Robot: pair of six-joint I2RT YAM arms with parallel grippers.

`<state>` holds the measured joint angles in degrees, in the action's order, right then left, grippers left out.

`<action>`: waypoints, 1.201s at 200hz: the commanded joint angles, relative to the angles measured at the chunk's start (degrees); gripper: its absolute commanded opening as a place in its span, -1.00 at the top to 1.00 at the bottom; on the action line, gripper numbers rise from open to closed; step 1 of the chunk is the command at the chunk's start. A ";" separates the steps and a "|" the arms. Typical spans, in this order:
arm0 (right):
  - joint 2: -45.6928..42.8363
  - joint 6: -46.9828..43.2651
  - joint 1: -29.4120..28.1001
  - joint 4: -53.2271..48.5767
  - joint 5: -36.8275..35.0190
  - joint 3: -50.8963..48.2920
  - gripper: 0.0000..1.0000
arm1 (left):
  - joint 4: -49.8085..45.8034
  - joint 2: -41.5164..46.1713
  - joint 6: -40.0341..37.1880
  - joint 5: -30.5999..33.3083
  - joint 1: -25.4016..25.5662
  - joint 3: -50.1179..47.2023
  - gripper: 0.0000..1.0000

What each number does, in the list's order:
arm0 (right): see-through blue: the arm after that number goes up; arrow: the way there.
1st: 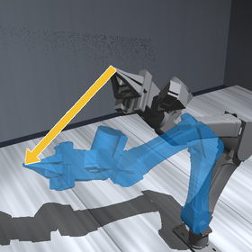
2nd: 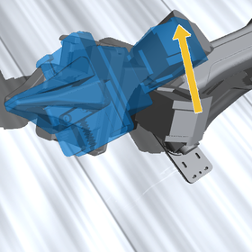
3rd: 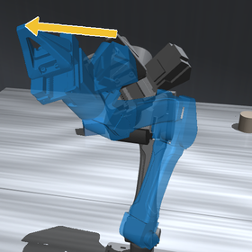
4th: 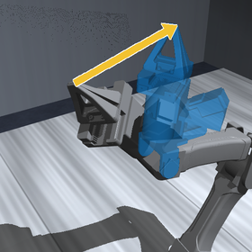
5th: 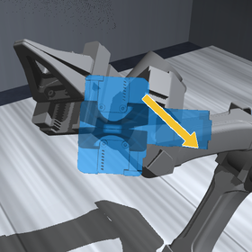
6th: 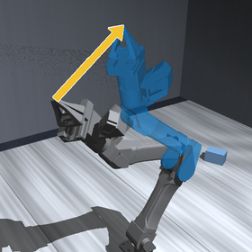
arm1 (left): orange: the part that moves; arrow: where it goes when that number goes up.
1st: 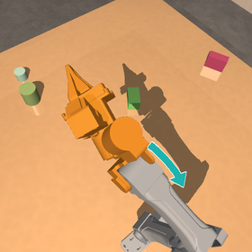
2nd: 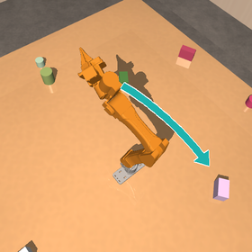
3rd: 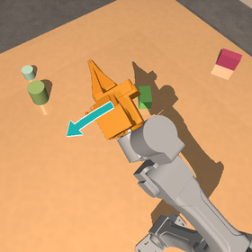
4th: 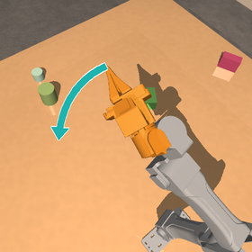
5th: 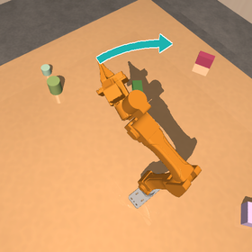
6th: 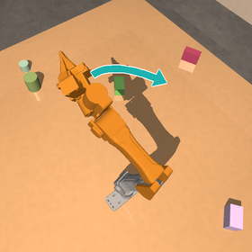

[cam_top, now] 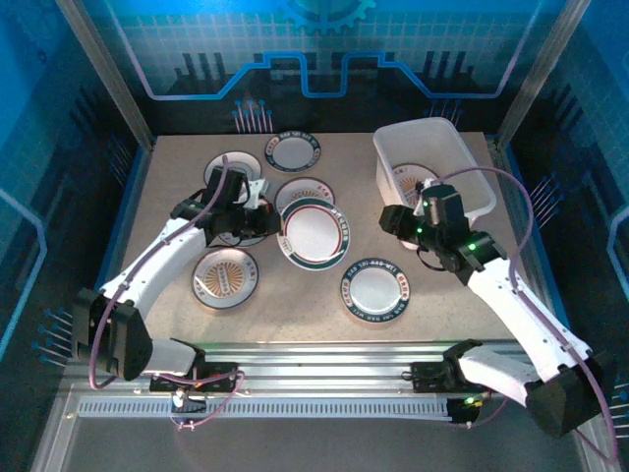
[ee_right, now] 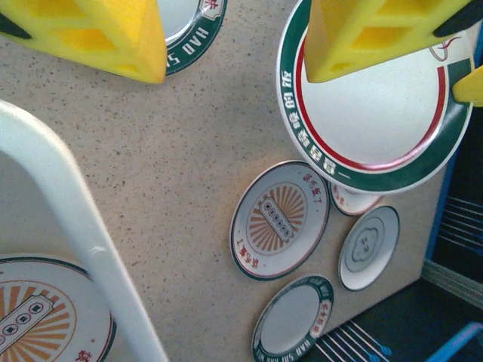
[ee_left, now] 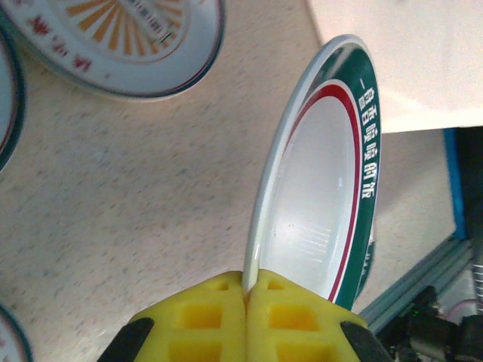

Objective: Place the plates into the plastic bin on the countertop

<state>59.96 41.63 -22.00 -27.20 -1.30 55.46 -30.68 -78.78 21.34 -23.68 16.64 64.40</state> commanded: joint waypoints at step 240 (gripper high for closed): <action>2.10 12.61 5.04 19.63 21.26 -6.91 0.40 | 13.91 -4.90 10.77 -7.55 6.51 12.49 1.00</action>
<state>62.67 51.64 -16.49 -11.35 20.16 50.94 -18.96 -83.61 31.62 -30.48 22.26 75.20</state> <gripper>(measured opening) 0.331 0.055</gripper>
